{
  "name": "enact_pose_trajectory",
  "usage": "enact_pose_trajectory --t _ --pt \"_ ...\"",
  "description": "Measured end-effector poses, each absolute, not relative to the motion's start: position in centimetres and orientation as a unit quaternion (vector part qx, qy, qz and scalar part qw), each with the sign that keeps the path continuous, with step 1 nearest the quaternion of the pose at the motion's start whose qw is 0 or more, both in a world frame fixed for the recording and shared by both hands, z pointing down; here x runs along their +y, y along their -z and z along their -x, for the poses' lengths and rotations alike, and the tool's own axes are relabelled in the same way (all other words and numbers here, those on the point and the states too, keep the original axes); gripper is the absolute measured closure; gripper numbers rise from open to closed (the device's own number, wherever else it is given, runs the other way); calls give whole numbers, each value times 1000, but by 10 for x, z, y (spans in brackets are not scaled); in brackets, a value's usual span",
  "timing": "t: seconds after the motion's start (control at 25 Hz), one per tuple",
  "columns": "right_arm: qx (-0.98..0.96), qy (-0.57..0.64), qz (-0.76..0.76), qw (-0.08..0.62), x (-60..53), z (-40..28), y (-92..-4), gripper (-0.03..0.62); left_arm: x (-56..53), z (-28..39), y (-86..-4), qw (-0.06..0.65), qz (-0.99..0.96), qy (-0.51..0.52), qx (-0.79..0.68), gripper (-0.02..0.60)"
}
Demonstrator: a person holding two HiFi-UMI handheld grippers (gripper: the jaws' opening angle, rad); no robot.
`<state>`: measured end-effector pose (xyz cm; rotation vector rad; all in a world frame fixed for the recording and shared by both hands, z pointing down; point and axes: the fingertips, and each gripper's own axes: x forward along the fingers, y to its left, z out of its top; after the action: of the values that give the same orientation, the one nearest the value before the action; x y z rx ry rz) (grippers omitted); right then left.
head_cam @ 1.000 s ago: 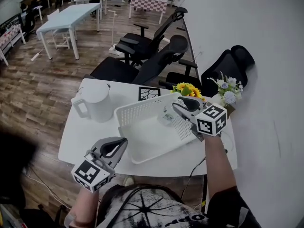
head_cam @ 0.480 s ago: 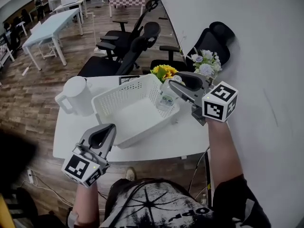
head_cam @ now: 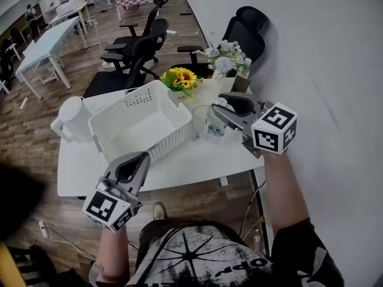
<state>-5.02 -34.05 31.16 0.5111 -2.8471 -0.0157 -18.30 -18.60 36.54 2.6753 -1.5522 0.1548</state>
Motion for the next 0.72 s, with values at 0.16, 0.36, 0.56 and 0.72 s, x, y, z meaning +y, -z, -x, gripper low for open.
enact_pose_trajectory --t 0.16,0.36,0.56,0.72 --pt "-972 -15 -195 129 -344 12 -341 442 -196 146 -375 30 -873 -59 -484 571" --pt "-966 -33 -216 135 -350 -23 -383 442 -207 108 -395 47 -882 -68 -464 572" --pt "-961 -41 -230 147 -358 -44 -421 442 -219 83 -411 64 -885 -79 -455 571" --pt "-959 -52 -238 147 -366 -53 -448 442 -229 69 -422 78 -887 -87 -446 571"
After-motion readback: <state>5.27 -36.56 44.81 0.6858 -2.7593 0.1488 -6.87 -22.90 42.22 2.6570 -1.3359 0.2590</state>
